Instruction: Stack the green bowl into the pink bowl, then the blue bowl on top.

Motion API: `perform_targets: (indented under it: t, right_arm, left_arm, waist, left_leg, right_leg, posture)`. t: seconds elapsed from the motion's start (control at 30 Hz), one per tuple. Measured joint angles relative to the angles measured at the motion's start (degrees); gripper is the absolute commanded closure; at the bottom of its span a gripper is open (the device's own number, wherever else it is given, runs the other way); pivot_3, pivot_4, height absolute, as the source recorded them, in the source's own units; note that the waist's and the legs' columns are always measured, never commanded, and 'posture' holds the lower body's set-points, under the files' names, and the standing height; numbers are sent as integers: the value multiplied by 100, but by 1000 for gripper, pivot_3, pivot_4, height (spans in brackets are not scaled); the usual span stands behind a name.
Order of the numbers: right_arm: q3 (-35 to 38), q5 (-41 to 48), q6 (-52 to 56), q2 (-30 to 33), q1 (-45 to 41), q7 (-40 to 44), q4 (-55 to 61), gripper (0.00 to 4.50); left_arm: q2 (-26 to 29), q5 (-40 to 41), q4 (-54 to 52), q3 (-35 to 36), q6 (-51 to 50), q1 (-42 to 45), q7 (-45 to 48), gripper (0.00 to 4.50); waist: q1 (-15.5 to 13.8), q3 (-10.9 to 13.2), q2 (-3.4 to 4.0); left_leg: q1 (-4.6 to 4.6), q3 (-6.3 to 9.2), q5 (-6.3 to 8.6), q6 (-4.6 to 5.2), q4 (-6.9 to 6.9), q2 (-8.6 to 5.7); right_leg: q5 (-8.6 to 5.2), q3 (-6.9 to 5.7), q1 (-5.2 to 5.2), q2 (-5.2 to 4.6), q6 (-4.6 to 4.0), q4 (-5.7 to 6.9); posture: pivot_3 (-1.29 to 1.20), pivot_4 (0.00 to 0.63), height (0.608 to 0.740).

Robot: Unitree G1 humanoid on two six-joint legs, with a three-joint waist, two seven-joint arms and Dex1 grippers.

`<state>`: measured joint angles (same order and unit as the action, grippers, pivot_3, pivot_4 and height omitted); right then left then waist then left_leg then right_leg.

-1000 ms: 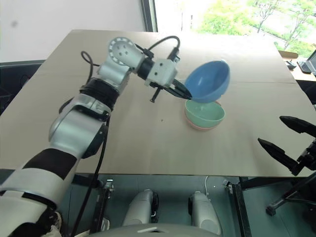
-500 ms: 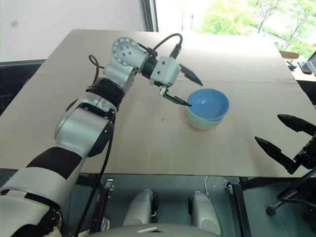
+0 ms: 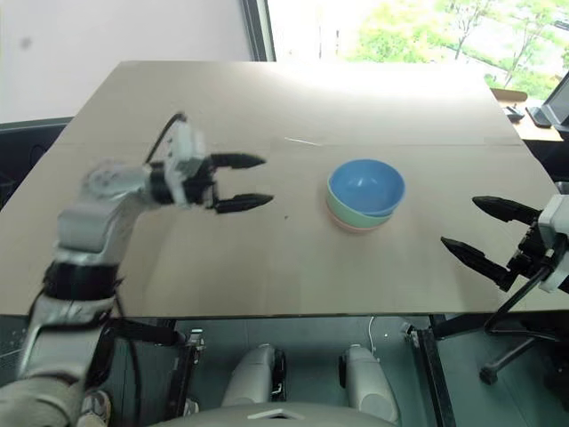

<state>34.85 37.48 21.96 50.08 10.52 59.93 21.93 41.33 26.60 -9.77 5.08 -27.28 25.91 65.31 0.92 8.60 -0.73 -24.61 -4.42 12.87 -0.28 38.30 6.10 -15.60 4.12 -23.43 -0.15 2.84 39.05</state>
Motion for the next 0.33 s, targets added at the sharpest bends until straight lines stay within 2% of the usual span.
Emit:
perform_targets:
  t: [0.17,0.33]
  right_arm:
    - [-123,-109,-92,252,-176,402,-523,0]
    - [-192,-187,-117,429,-293,654,-882,0]
  left_arm:
    - [484,687,-1148,1210,-889,-1609,-376,645]
    - [712,1083,-1498,1994,-1139,-2344,-429,645]
  waist:
    - [-109,0,-5]
    - [-145,-1,-5]
  left_leg:
    - [1,4,0,0,1,-1]
    - [9,-1,1,0,-2,-1]
  right_leg:
    - [-1,-10,4,-4,-1,-6]
    - [-1,-7,6,-5,-2,-8]
  posture:
    - [0,150,740]
    - [0,150,740]
